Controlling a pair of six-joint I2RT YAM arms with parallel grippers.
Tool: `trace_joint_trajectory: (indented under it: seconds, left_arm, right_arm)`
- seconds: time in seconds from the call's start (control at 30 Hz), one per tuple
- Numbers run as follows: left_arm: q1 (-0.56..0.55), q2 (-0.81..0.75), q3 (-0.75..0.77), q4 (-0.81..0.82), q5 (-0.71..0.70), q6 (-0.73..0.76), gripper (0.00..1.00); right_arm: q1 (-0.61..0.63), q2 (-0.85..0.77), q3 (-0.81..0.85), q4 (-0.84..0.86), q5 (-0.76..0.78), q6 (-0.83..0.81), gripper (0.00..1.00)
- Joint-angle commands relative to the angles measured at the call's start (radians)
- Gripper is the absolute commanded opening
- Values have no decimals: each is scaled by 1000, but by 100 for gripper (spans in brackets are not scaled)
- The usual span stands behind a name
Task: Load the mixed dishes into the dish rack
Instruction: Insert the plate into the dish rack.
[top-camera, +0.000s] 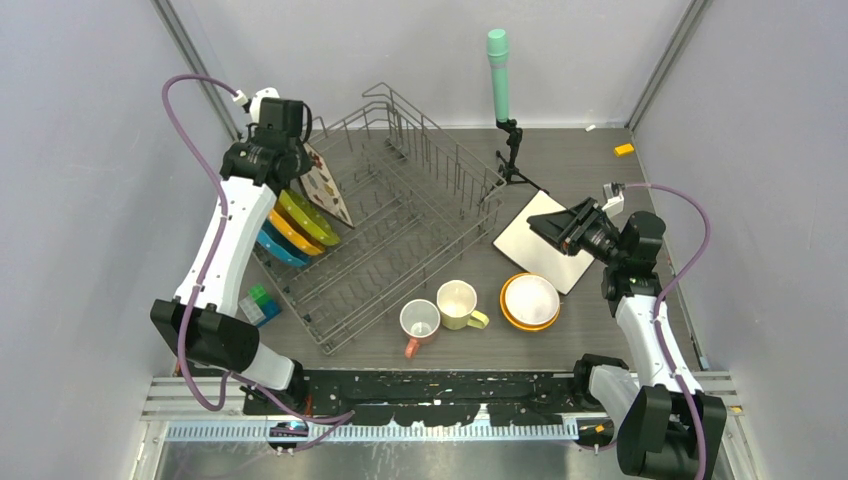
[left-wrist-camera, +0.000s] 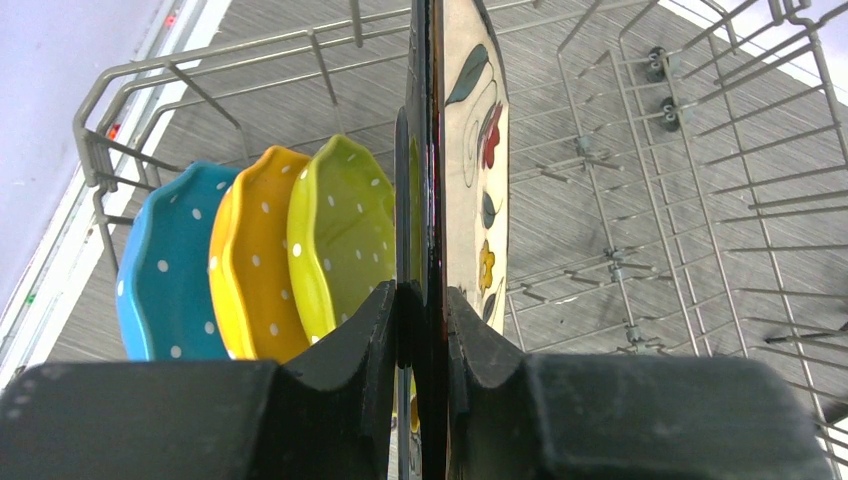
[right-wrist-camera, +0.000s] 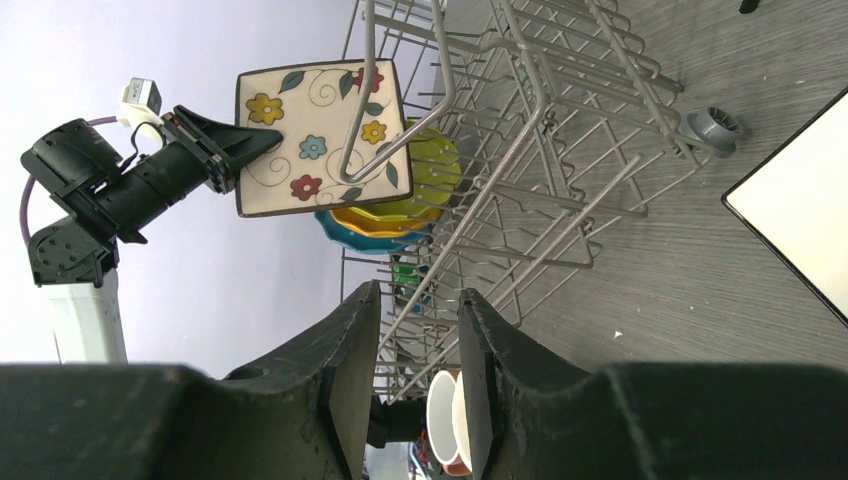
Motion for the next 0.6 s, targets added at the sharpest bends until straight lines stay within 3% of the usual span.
trace_joint_trajectory:
  seconds: [0.0,0.57]
  left_arm:
    - [12,-27,90,137,-91,-49,0]
    - [12,-47,100,118,-136,-79,0]
  right_arm:
    - [5,1,35,19,-13,-24,40]
    - [5,7,43,-17,-28,-62,40]
